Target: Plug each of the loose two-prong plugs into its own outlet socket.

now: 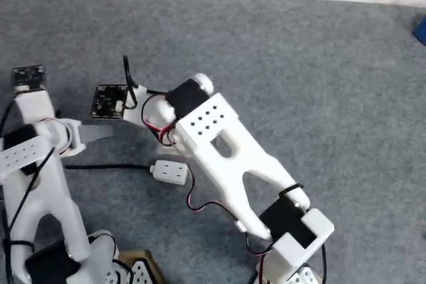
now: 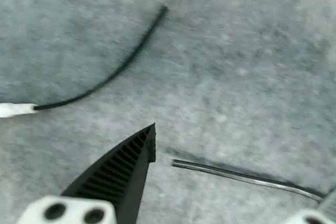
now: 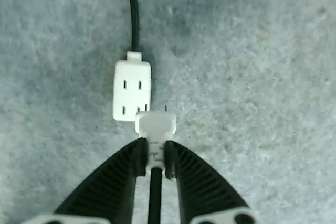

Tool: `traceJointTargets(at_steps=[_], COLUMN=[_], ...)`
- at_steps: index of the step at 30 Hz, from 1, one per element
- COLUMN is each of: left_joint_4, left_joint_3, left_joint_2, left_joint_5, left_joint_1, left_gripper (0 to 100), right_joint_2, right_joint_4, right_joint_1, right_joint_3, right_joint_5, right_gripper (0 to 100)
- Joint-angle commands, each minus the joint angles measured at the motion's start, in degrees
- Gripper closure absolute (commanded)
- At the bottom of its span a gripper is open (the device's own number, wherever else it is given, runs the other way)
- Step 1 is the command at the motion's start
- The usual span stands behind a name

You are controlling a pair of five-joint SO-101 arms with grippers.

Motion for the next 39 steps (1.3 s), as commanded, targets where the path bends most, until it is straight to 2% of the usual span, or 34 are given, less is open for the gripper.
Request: traceJointTargets(at_steps=[1,7,14,27,34,39], left_joint_4=[-3.7,-10.6,-10.7,-10.9,-10.9,-10.9], left_joint_3=[0.2,6.2,7.3,7.6,7.6,7.6], left_joint_2=[-0.3,0.0,-0.4,0.0,0.0,0.0], left_joint_5=[-2.4,-3.3,-3.3,-3.3,-3.3,-3.3], left_joint_1=[-1.9,-1.4,-1.6,-1.5,-1.5,-1.5], left_gripper=[50,50,50,50,50,50], right_joint_2=[-0.5,-0.6,-0.8,-0.9,-0.7,-0.7], right_joint_4=[-0.2,-3.7,-10.9,-8.6,-2.1,-1.5], right_joint_1=[3.2,4.8,0.4,-1.5,-1.7,-1.7], right_joint_3=[-0.8,6.9,15.9,15.1,11.6,9.3], right_joint_5=[4.4,5.7,3.6,3.2,3.2,0.2], right_gripper=[99.1,99.1,99.1,99.1,99.1,99.1])
